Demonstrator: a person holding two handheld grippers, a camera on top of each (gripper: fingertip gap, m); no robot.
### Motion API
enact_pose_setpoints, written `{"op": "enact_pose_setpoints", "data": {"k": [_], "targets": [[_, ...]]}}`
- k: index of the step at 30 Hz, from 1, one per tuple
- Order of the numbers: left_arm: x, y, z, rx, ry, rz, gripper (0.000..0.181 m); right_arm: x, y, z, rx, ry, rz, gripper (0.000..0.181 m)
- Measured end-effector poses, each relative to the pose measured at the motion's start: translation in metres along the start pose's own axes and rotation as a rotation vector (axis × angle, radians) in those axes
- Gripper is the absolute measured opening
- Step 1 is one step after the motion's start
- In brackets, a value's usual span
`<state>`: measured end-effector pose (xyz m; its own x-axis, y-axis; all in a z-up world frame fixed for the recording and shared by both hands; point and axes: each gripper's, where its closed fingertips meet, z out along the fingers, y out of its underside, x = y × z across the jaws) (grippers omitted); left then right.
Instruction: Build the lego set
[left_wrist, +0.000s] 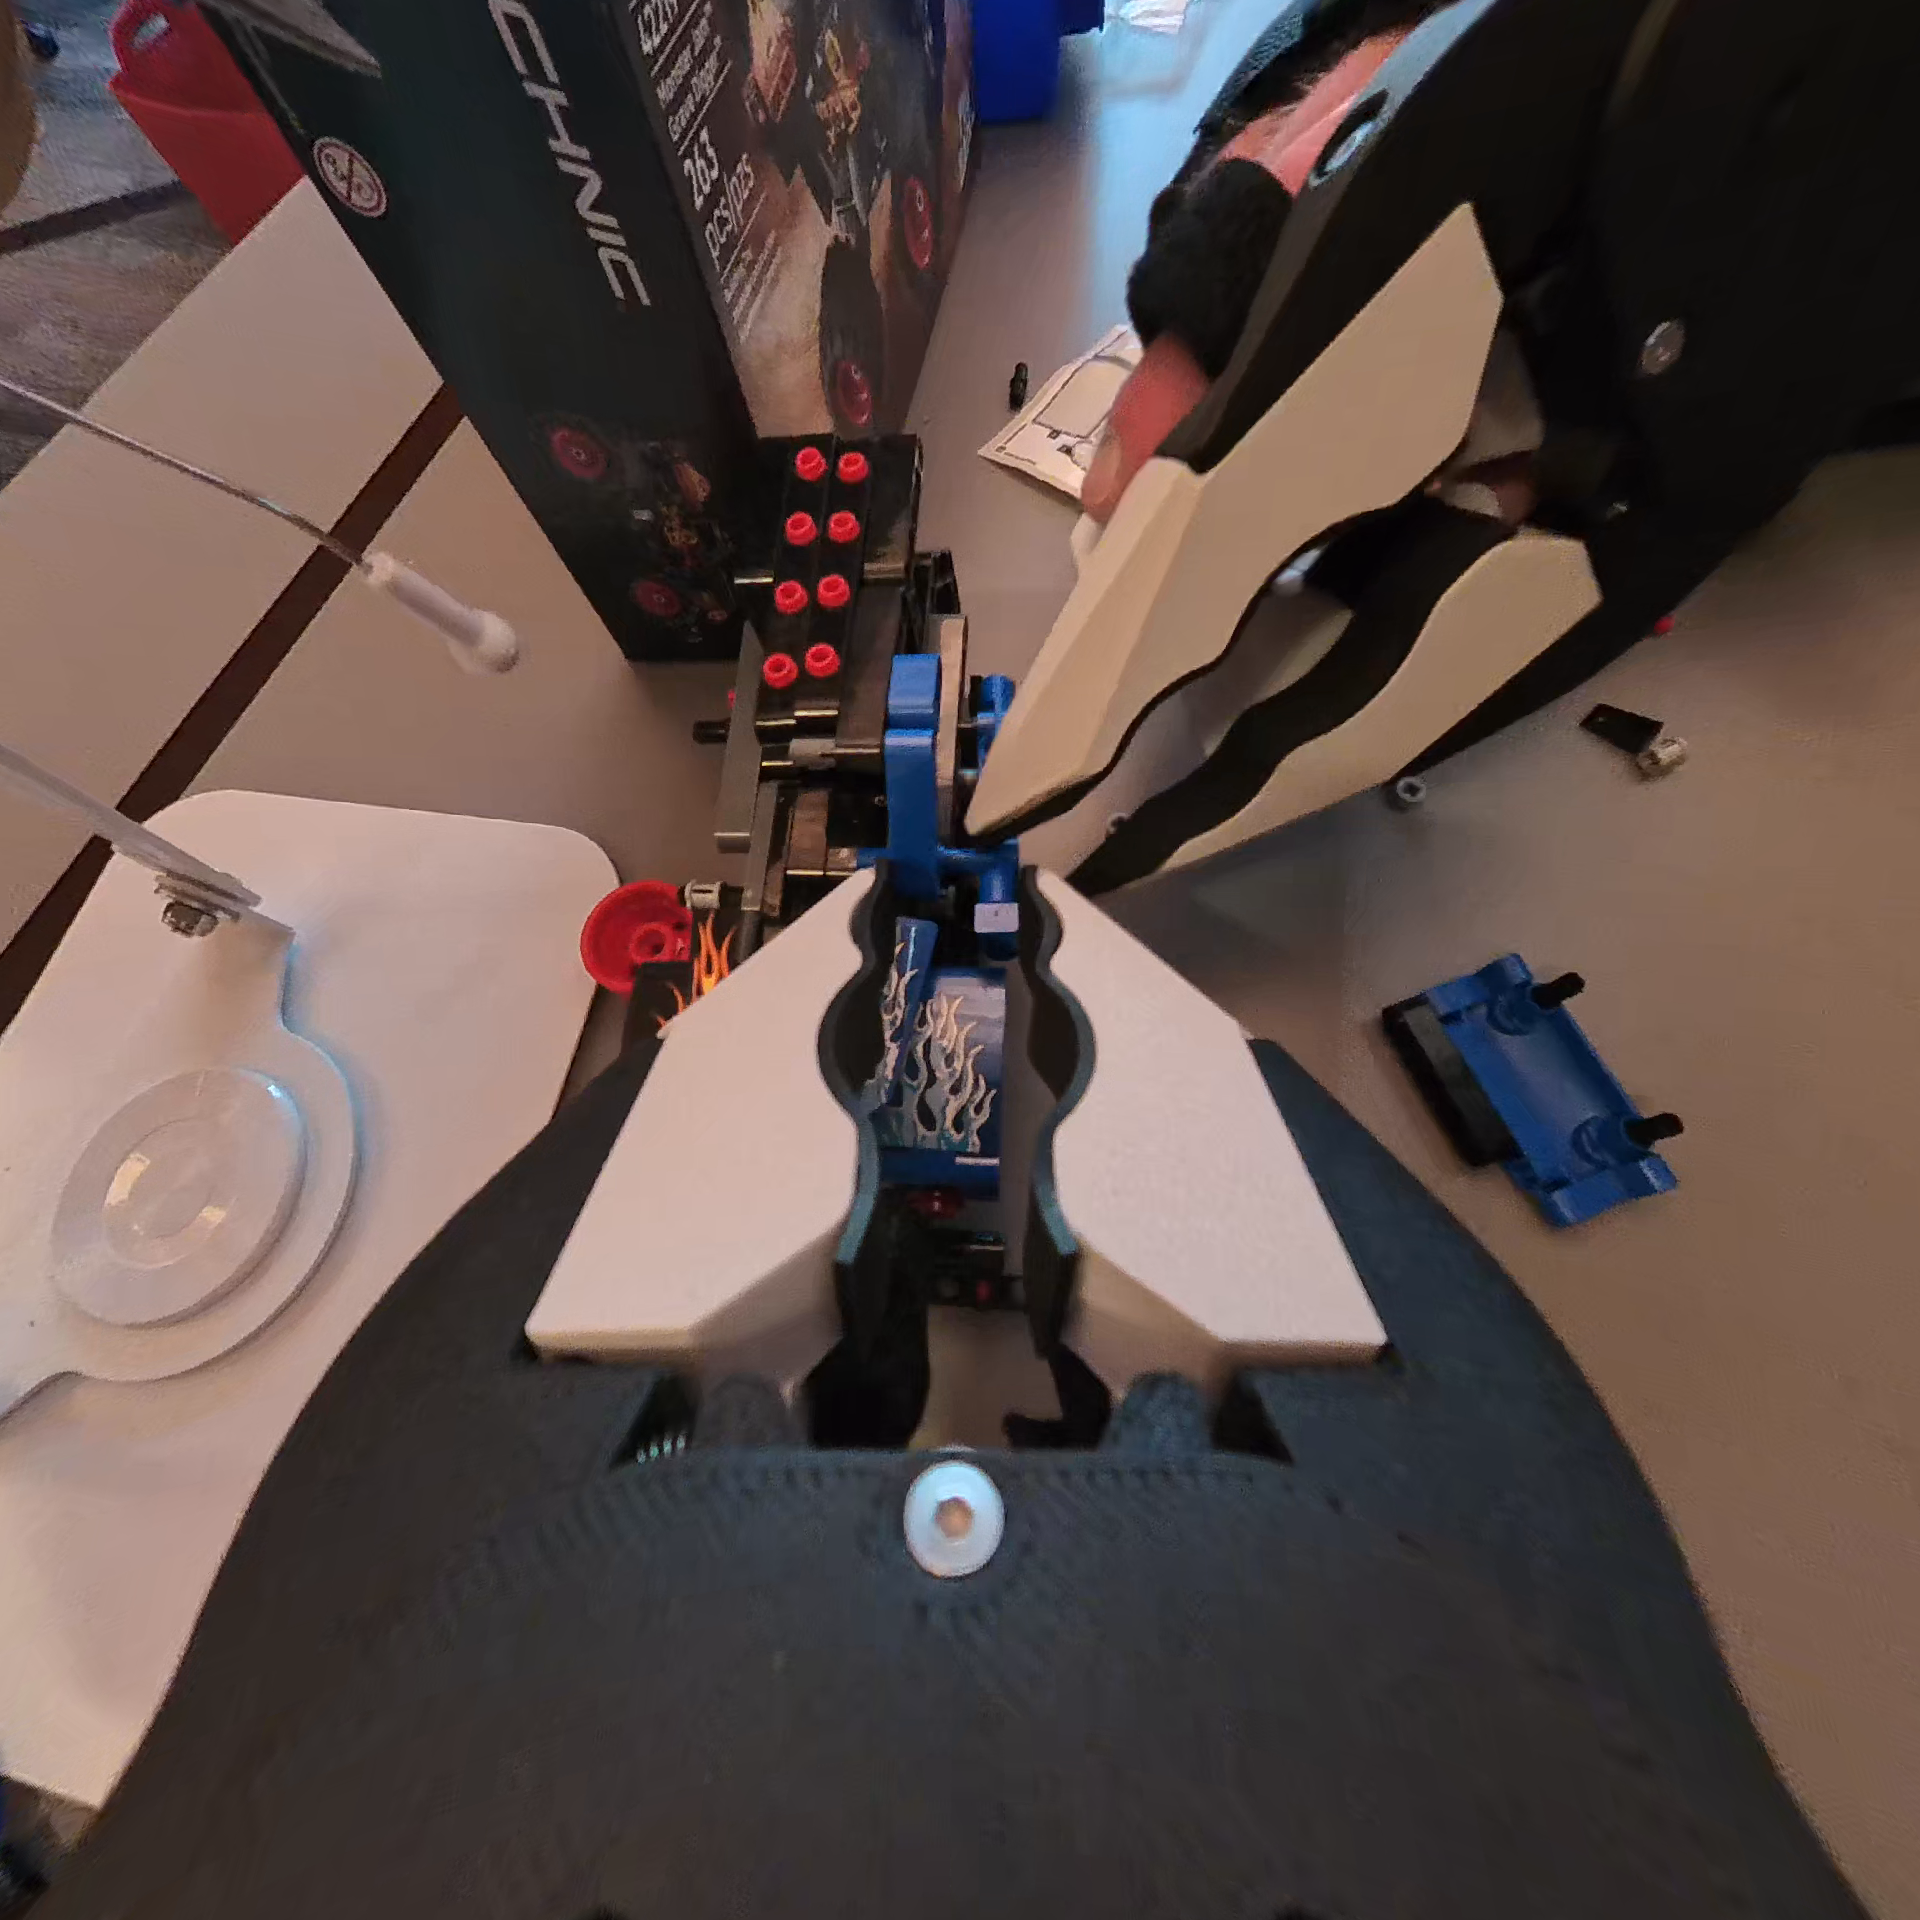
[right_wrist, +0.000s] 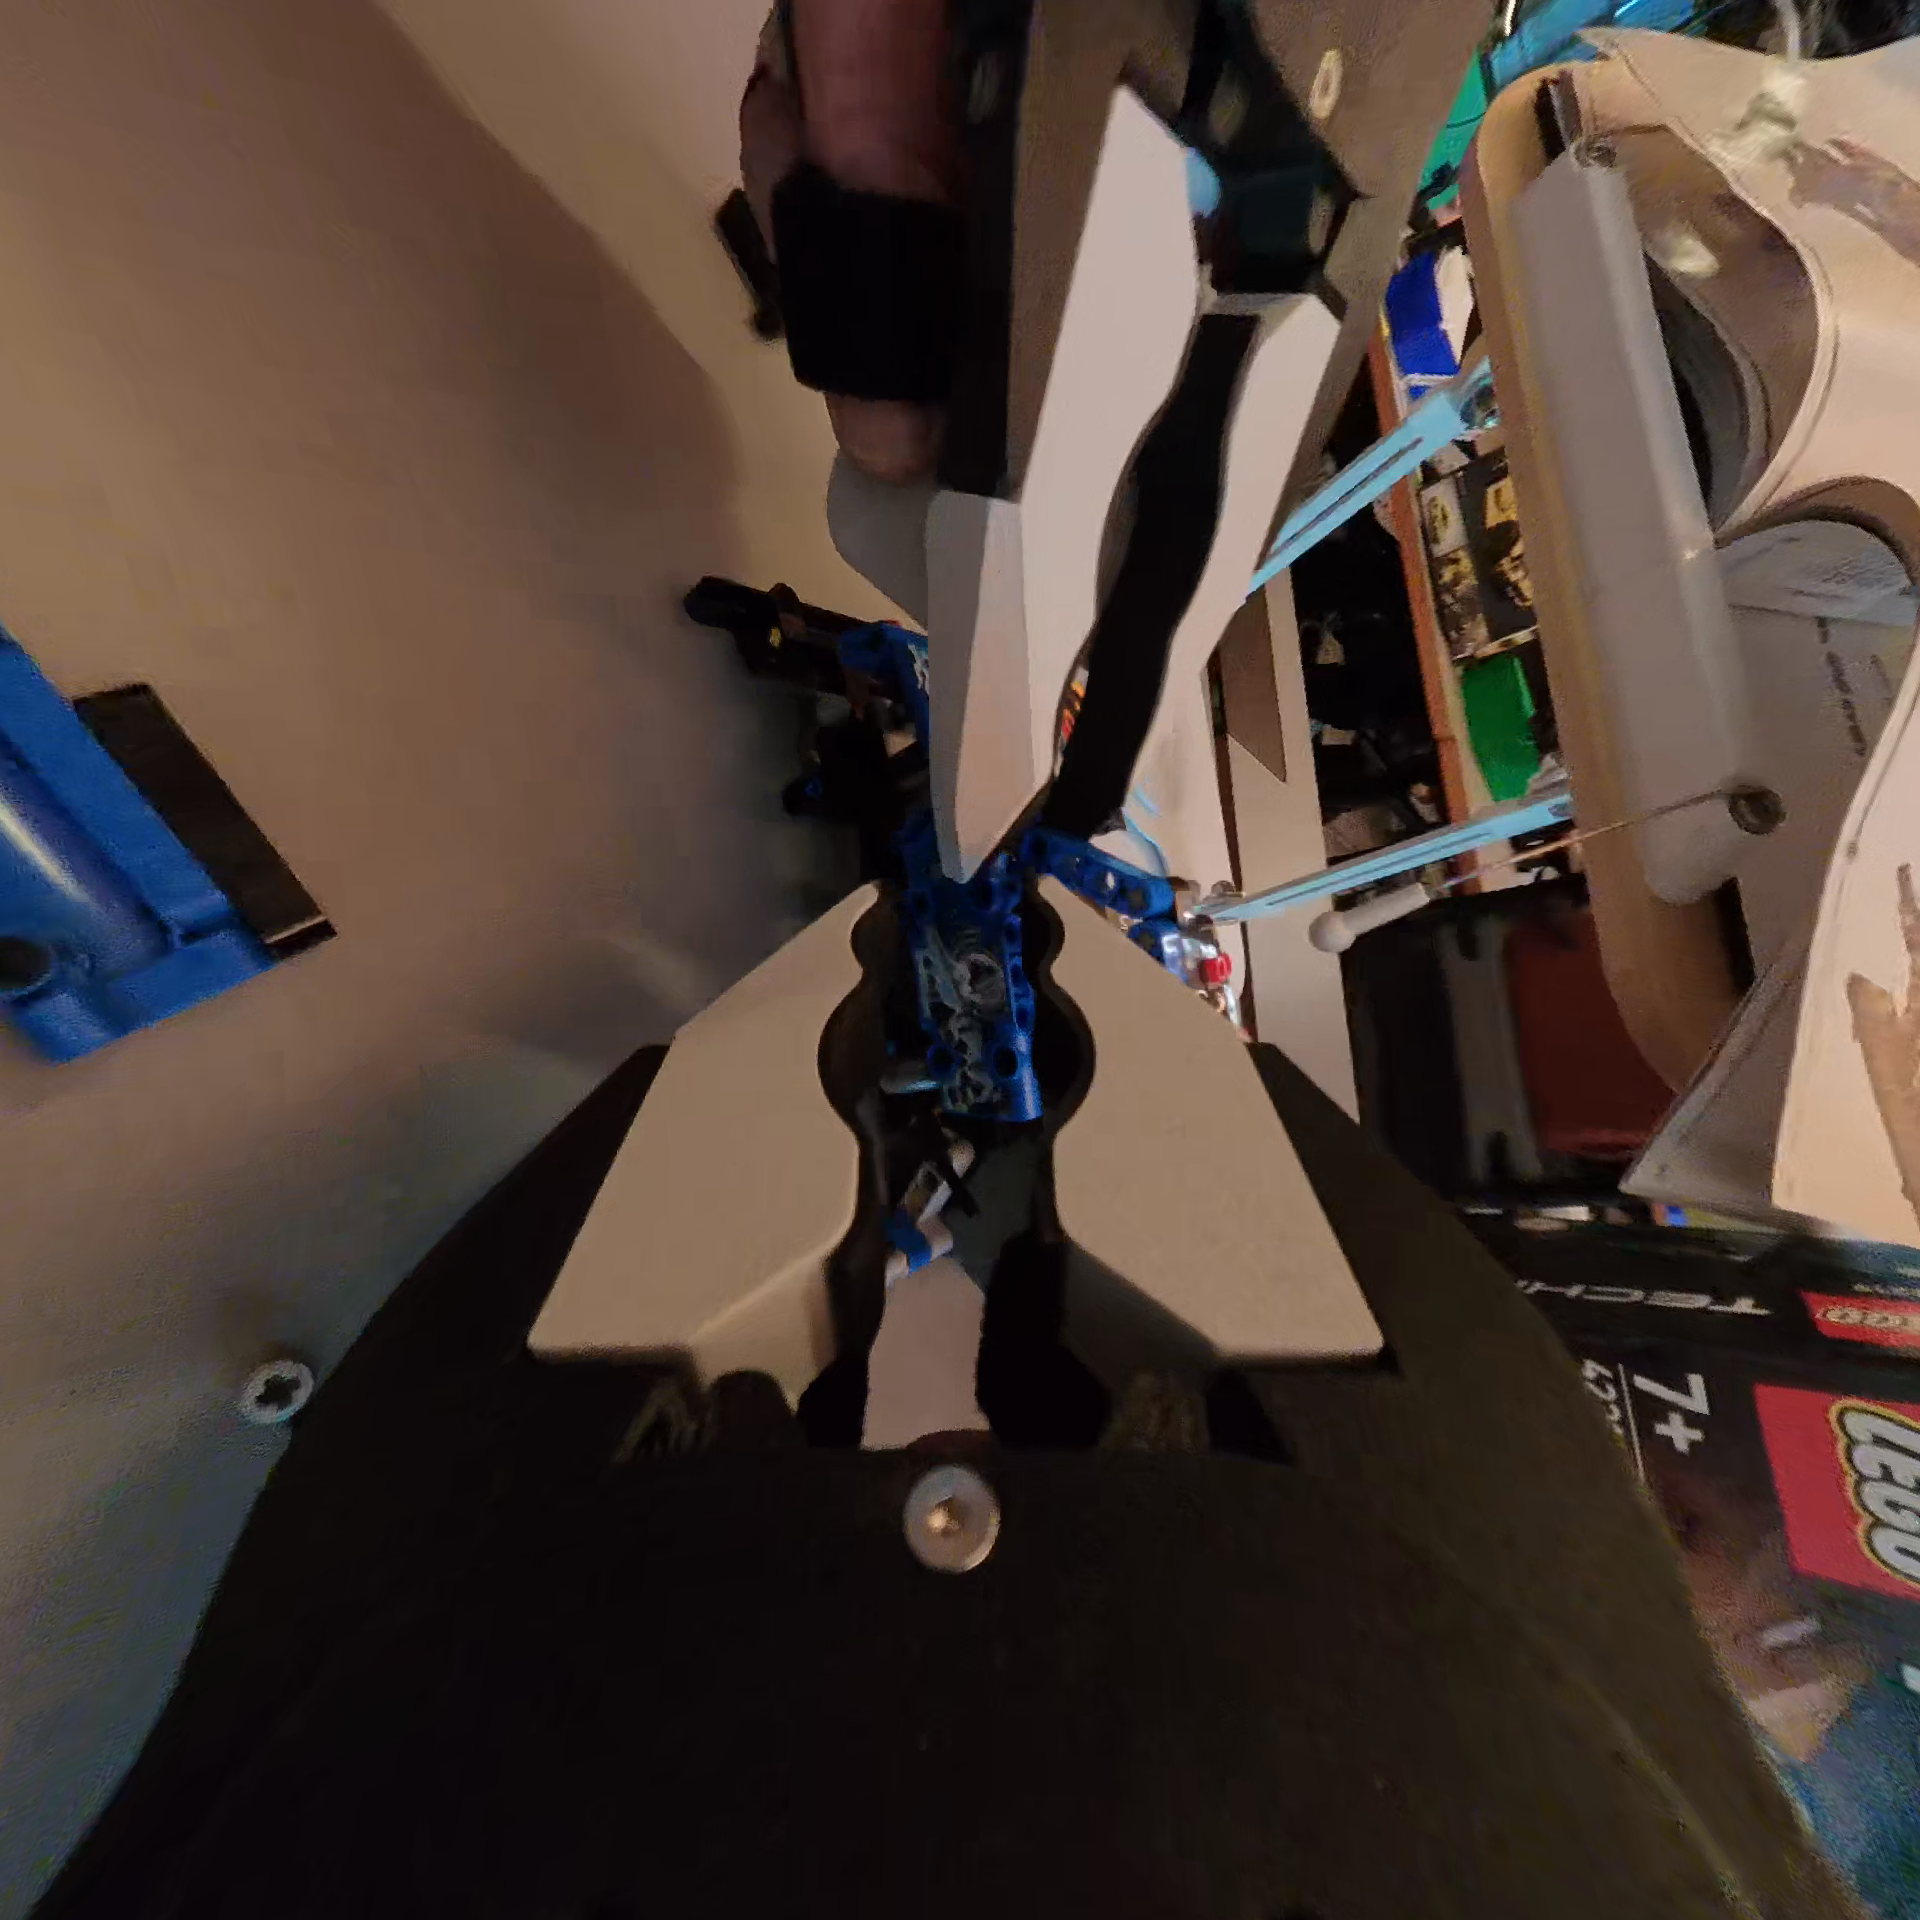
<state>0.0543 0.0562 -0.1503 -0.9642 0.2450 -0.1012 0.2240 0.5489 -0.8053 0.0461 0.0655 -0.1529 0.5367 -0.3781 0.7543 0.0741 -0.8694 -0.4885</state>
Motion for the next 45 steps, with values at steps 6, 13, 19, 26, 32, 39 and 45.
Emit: {"op": "enact_pose_setpoints", "data": {"k": [6, 13, 19, 26, 32, 39, 45], "targets": [[0.001, 0.000, 0.001, 0.004, 0.001, 0.023, 0.022, 0.005, 0.004, -0.002, 0.012, -0.026, 0.094, 0.009], [-0.001, 0.000, 0.002, 0.029, -0.022, 0.007, 0.021, 0.005, 0.004, 0.001, 0.005, -0.013, 0.119, 0.007], [-0.002, 0.000, 0.003, 0.026, -0.044, 0.042, 0.021, 0.006, 0.004, 0.002, 0.012, -0.027, 0.181, 0.007], [-0.003, -0.001, 0.004, 0.021, -0.053, 0.096, 0.022, 0.008, 0.006, 0.000, 0.023, -0.038, 0.210, 0.007], [-0.003, -0.001, 0.005, 0.009, -0.062, 0.115, 0.023, 0.011, 0.008, -0.003, 0.020, -0.044, 0.226, 0.010], [-0.005, -0.001, 0.006, 0.011, -0.075, 0.111, 0.022, 0.009, 0.007, 0.000, 0.022, -0.081, 0.286, 0.006], [-0.005, -0.002, 0.007, 0.020, -0.081, 0.087, 0.021, 0.009, 0.008, 0.001, 0.026, -0.087, 0.326, 0.005]]}}
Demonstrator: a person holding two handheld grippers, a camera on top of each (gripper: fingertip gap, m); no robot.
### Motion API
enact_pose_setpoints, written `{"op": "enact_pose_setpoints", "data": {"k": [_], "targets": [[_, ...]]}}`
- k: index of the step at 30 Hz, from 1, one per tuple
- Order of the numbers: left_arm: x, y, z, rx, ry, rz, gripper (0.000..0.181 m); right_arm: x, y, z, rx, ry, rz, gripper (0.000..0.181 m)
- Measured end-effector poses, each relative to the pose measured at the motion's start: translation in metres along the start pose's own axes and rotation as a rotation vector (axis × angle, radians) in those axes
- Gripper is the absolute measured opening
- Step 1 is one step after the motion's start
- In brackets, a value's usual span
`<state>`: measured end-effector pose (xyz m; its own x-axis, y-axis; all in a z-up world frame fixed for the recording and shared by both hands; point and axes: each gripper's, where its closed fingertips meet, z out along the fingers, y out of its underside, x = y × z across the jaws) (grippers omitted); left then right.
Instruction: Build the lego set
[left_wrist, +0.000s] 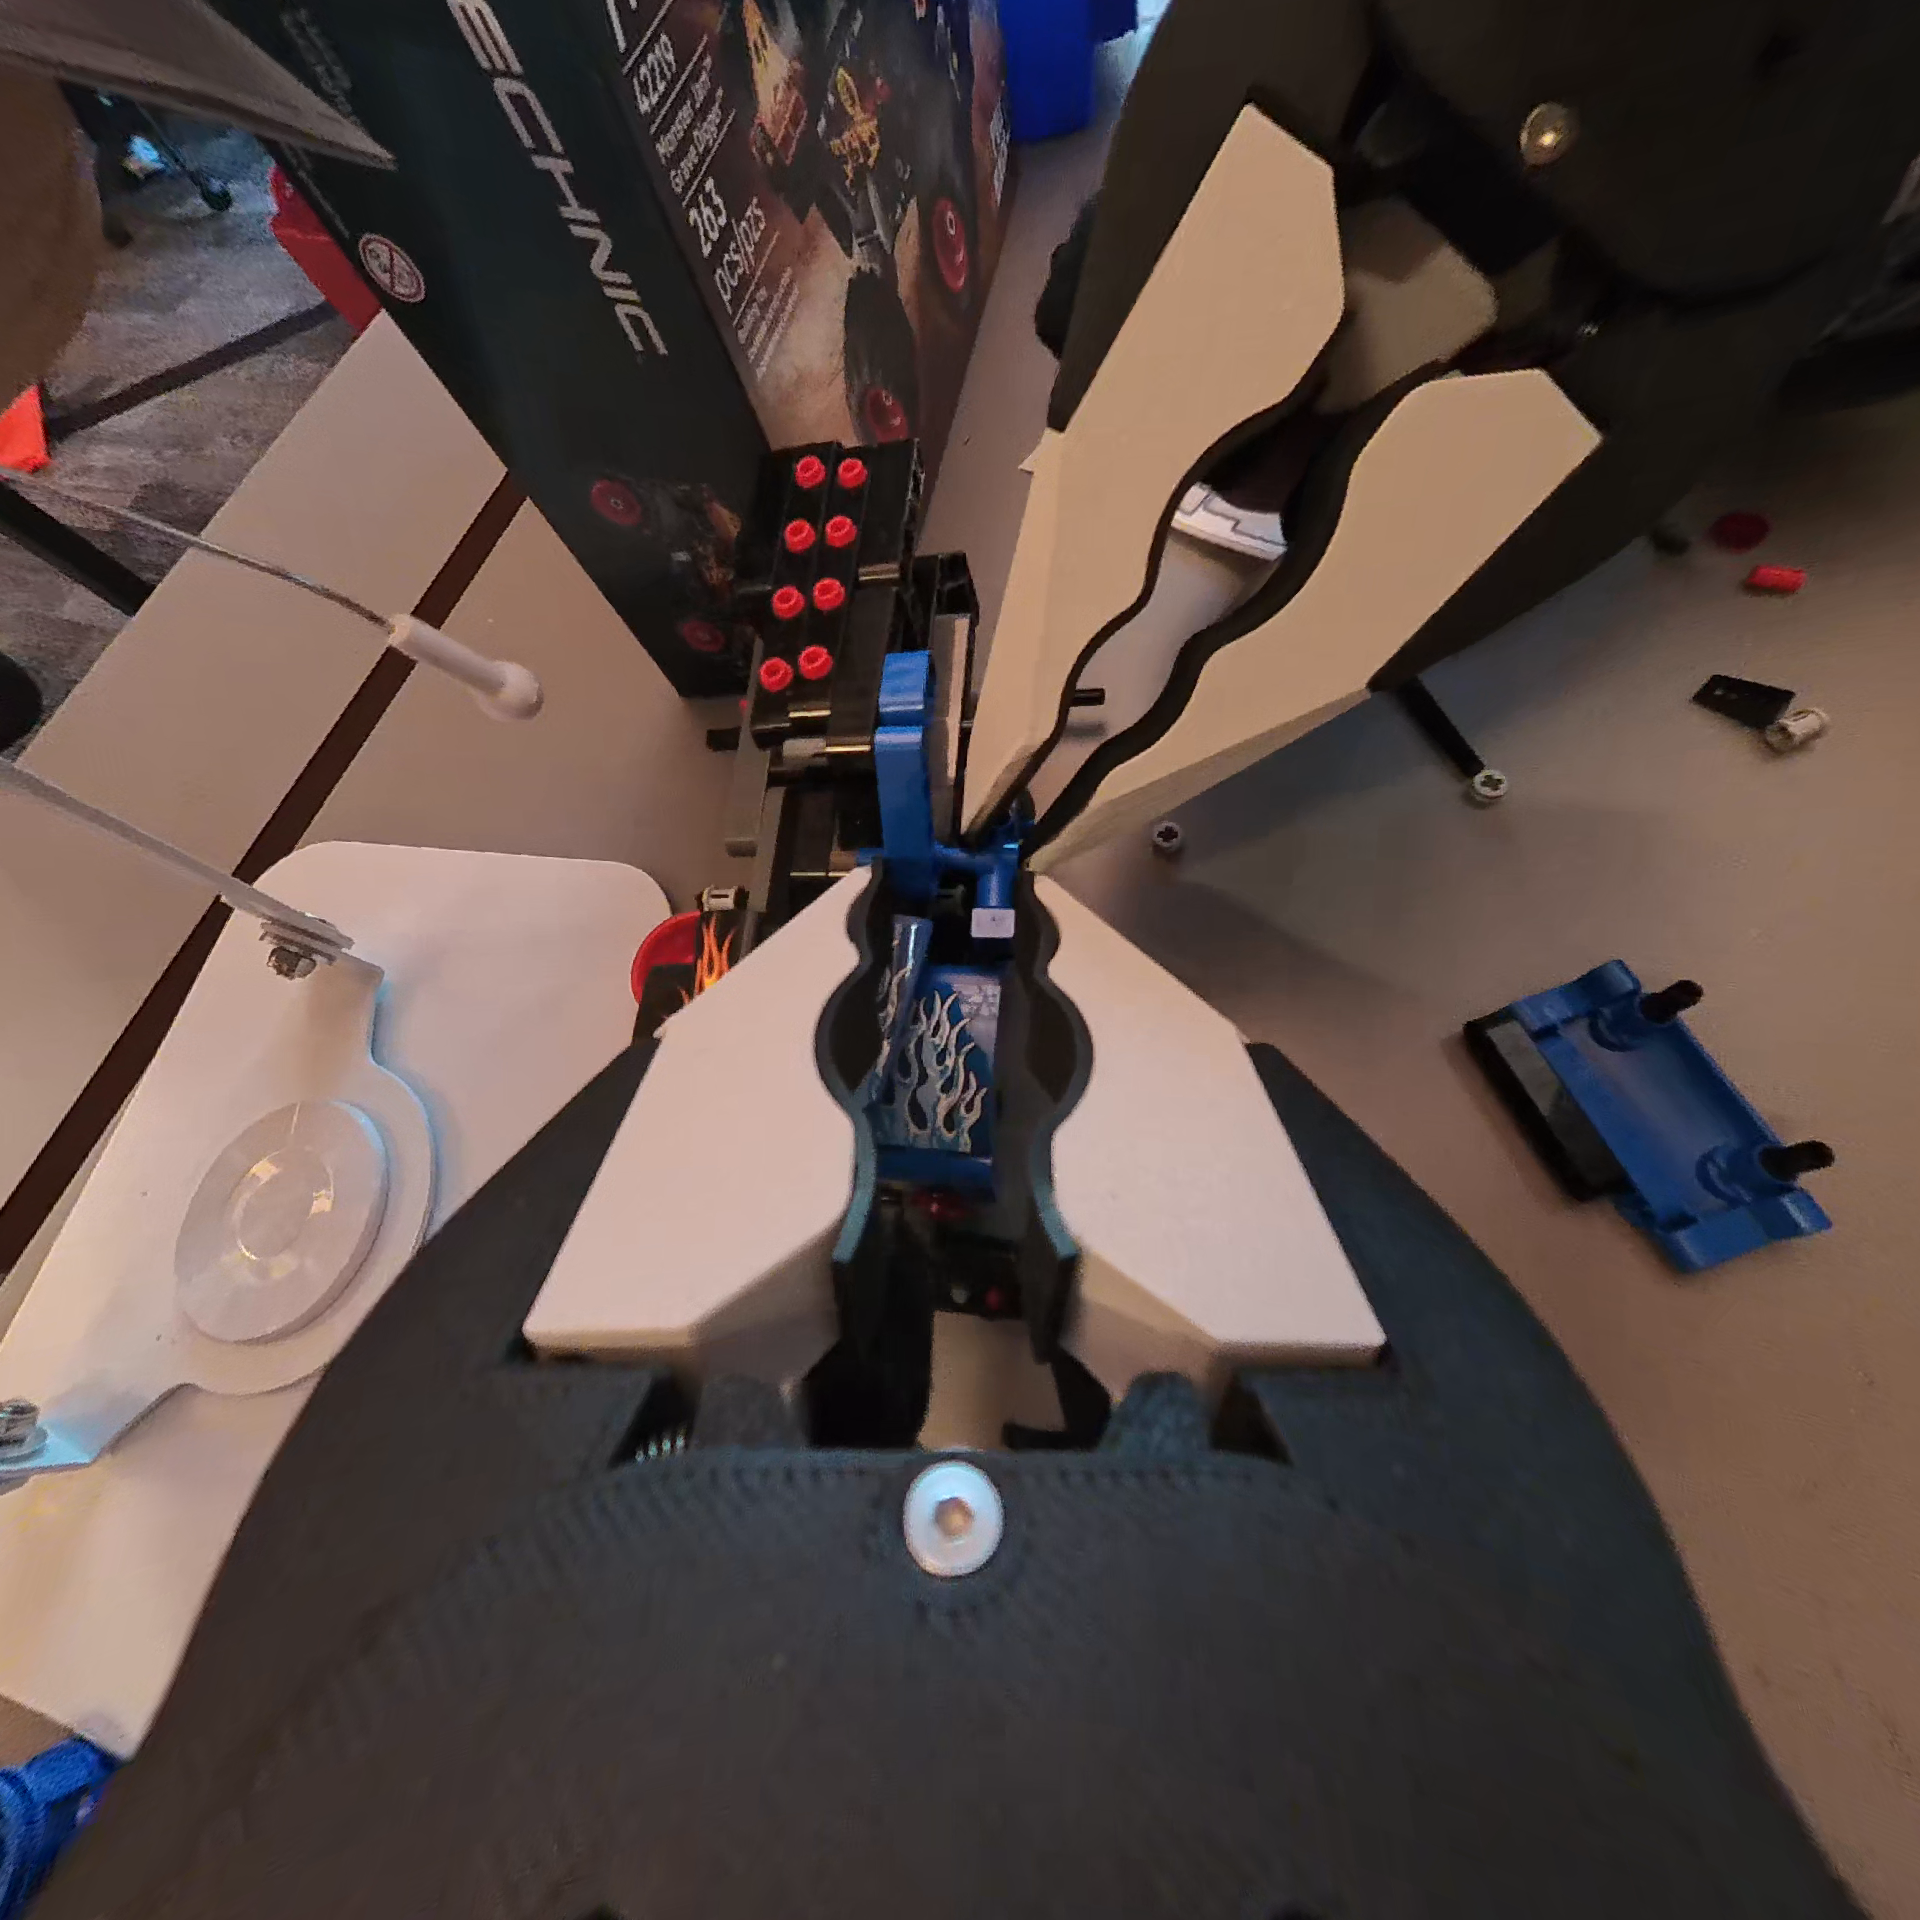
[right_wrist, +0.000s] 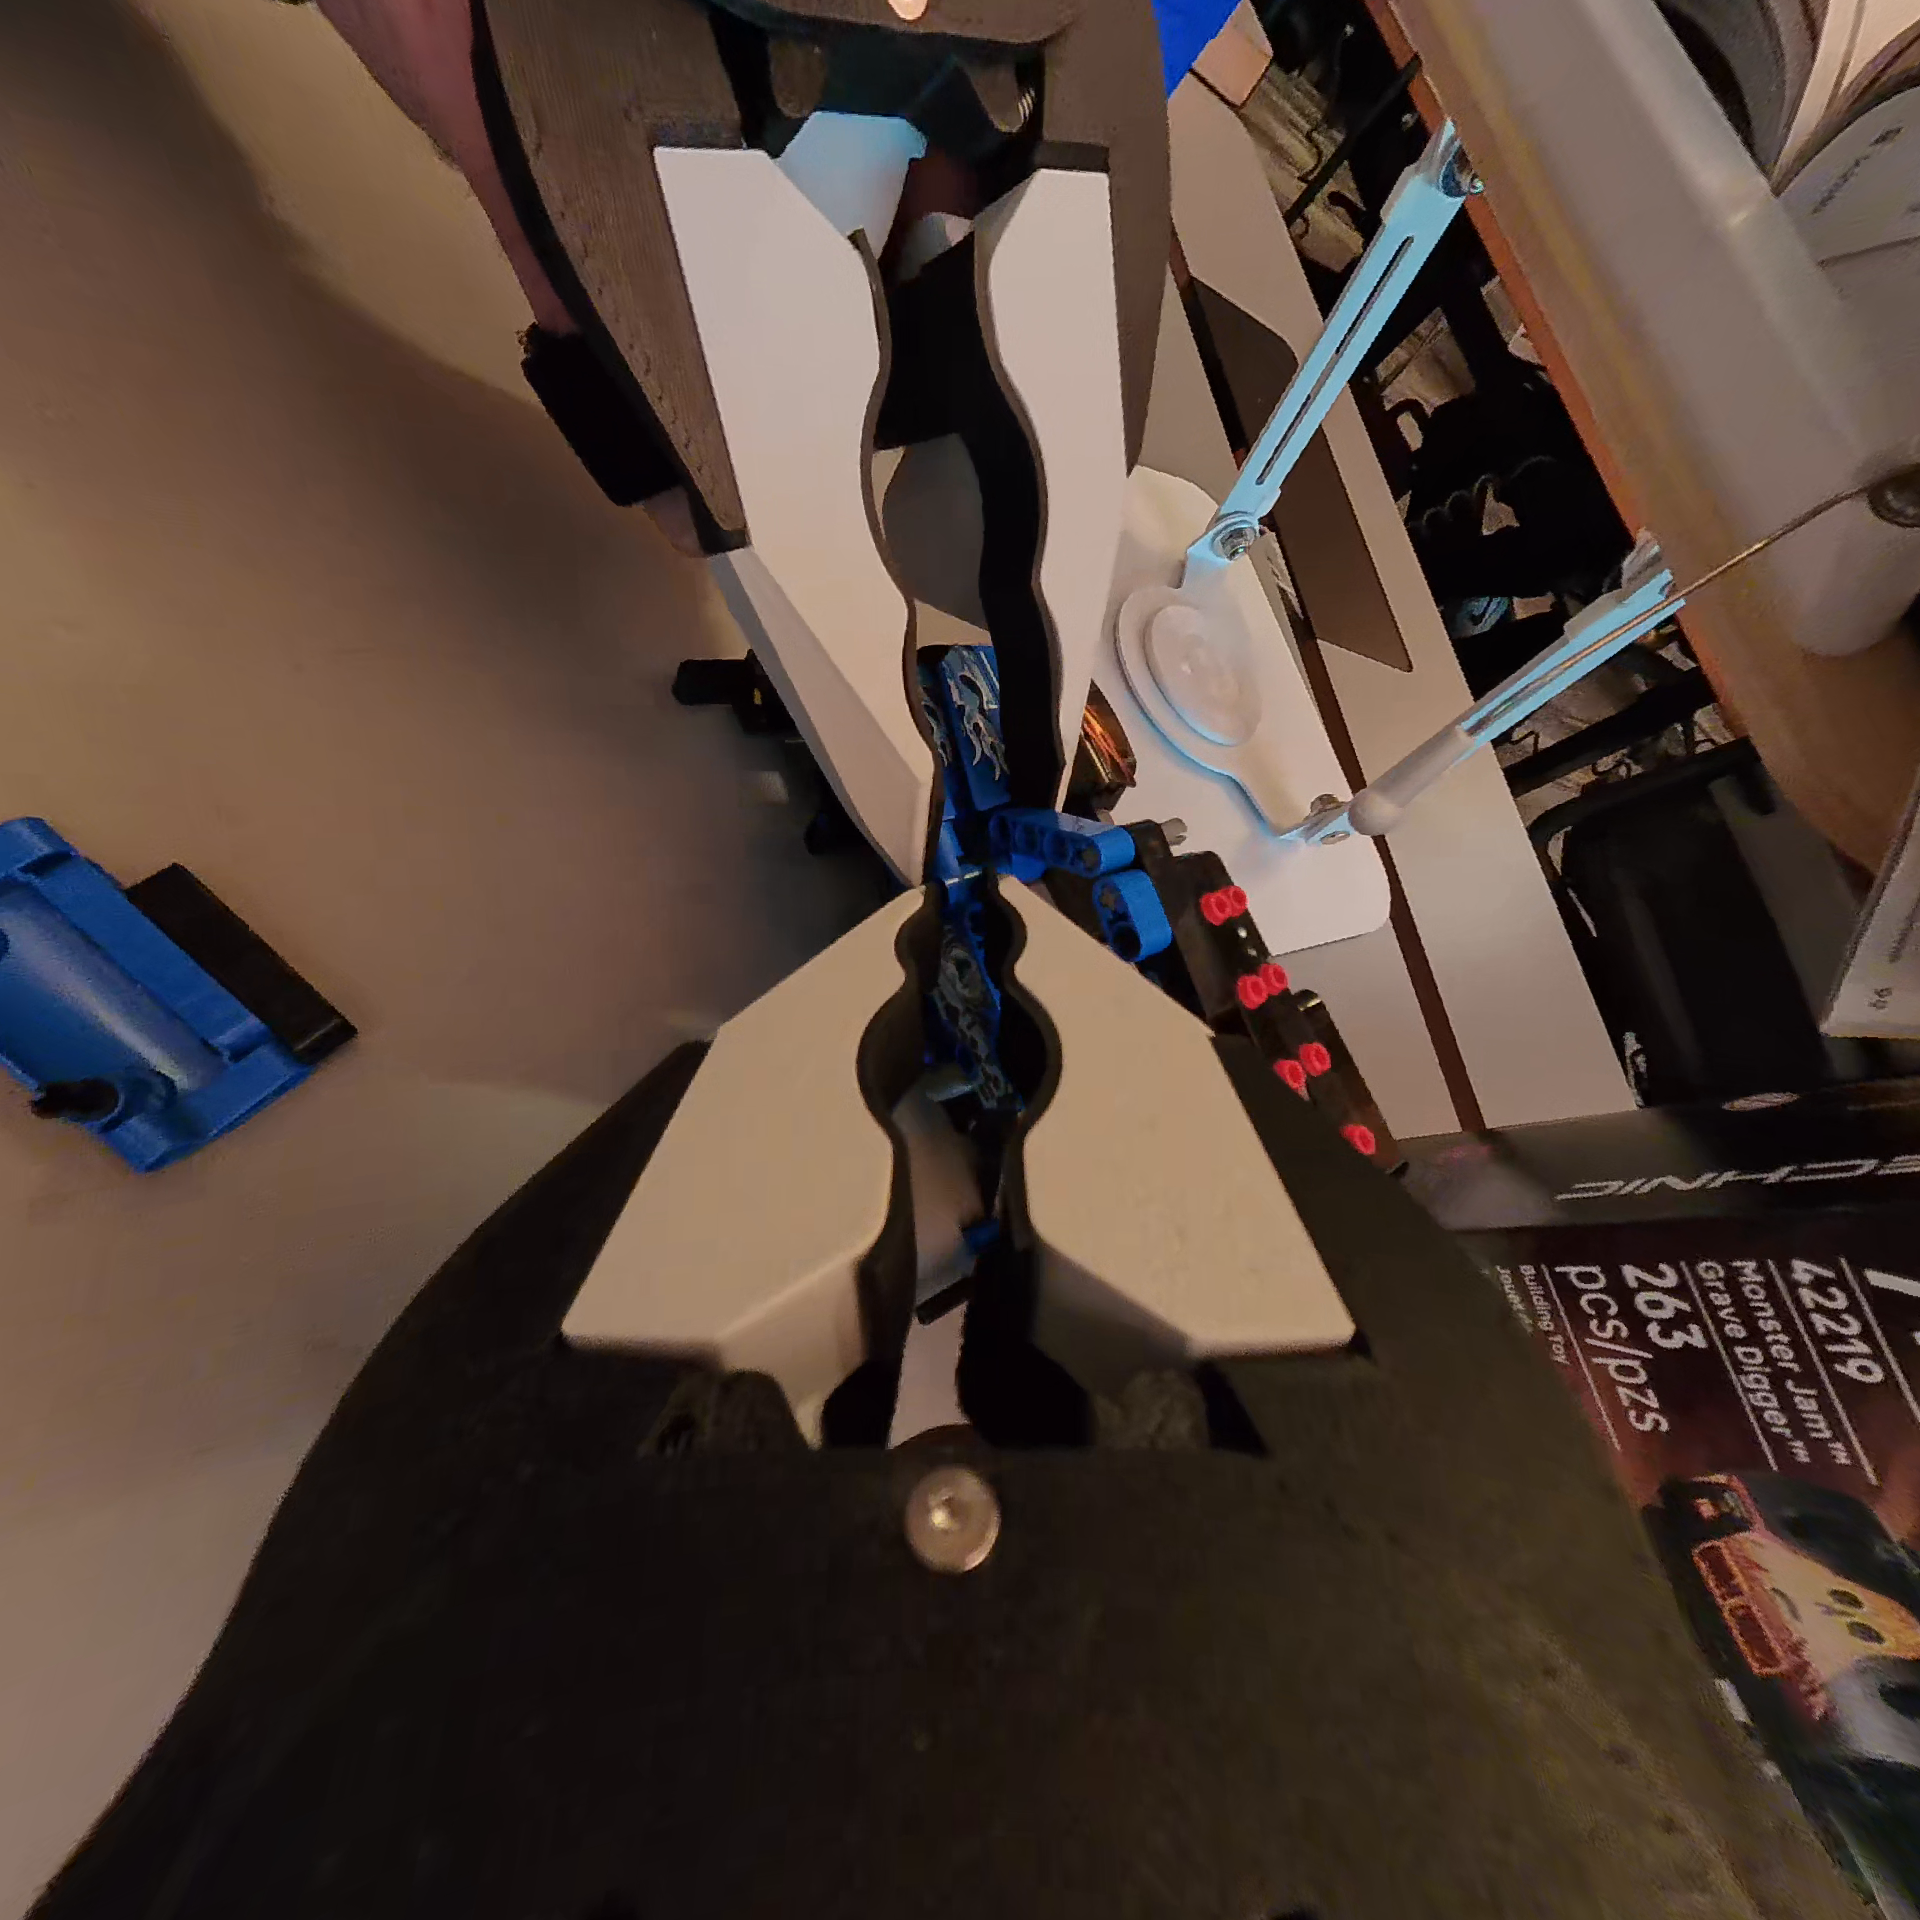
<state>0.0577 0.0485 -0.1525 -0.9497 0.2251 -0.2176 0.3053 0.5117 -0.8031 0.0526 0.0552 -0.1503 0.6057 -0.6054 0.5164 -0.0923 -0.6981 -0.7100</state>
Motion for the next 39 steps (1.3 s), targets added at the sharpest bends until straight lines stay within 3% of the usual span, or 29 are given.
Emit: {"op": "enact_pose_setpoints", "data": {"k": [8, 27, 32, 39], "targets": [[-0.0011, 0.0006, 0.0009, -0.003, -0.015, 0.039, 0.021, 0.0010, -0.0009, 0.0000, 0.022, -0.044, 0.128, 0.003], [-0.0055, 0.0011, 0.0029, -0.037, -0.030, 0.111, 0.019, 0.0045, 0.0018, 0.0050, -0.020, -0.096, 0.154, 0.003], [-0.0027, -0.0006, 0.0022, -0.036, 0.017, 0.121, 0.022, 0.0042, 0.0016, 0.0012, -0.047, -0.038, 0.050, 0.005], [-0.0031, 0.0001, 0.0040, -0.050, 0.020, 0.147, 0.024, 0.0058, 0.0049, -0.0009, -0.056, -0.035, 0.045, 0.008]]}}
